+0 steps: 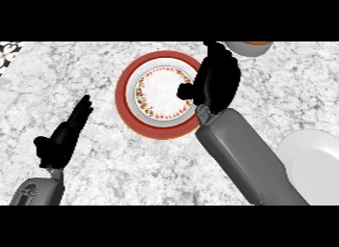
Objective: Pick the tomato from the plate and place it in the plate
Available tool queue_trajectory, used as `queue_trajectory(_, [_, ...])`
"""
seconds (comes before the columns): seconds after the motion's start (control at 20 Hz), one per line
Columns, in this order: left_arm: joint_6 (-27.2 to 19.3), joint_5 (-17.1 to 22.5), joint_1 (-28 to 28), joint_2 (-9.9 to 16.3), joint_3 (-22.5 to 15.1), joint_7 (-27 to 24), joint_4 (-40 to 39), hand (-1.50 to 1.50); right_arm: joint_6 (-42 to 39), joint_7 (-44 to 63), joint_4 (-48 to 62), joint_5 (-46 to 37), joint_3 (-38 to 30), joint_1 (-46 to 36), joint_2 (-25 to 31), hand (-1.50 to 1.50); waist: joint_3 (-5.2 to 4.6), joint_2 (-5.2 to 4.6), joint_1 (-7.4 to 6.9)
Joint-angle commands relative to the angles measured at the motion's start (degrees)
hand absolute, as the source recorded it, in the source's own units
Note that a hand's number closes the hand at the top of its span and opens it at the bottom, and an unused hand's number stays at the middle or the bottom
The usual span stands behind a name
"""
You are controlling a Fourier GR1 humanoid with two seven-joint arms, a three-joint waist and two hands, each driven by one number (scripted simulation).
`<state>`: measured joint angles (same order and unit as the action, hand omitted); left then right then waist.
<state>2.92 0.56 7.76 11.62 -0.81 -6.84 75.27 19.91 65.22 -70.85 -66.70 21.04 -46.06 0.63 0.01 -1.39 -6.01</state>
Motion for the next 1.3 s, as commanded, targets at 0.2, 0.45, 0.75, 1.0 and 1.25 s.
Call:
queue_trajectory(0.2, [0.62, 0.95, 0.16, 1.44, 1.66, 0.70, 0.27, 0.00, 24.58, 7.57, 1.46, -0.04, -2.72, -1.36, -0.60, -1.50, 0.08, 0.66, 1.08])
queue_trajectory(0.45, [-0.49, 0.37, 0.07, 1.67, 2.26, 0.66, 0.19, 0.00, 36.60, 3.22, -2.00, 3.94, -4.17, 3.83, -0.60, -1.50, 0.16, 0.96, 2.82])
queue_trajectory(0.75, [0.39, 1.21, -4.85, 2.13, 3.57, -1.95, -0.16, 0.00, 44.41, -1.32, -11.33, 3.71, 2.05, 17.59, -0.61, -1.50, 0.02, 1.63, 5.85])
queue_trajectory(1.0, [0.15, 1.97, -4.48, 2.41, 4.25, 1.93, 3.58, 0.00, 45.22, -7.51, -22.54, 2.94, 9.48, 33.77, 0.03, -1.50, 0.04, 1.63, 6.40])
queue_trajectory(1.25, [0.05, 0.96, -6.71, 0.75, 4.11, 0.84, 4.46, 0.00, 42.10, -13.30, -28.07, 8.14, 12.49, 39.15, 2.84, -1.50, 0.00, 1.44, 6.00])
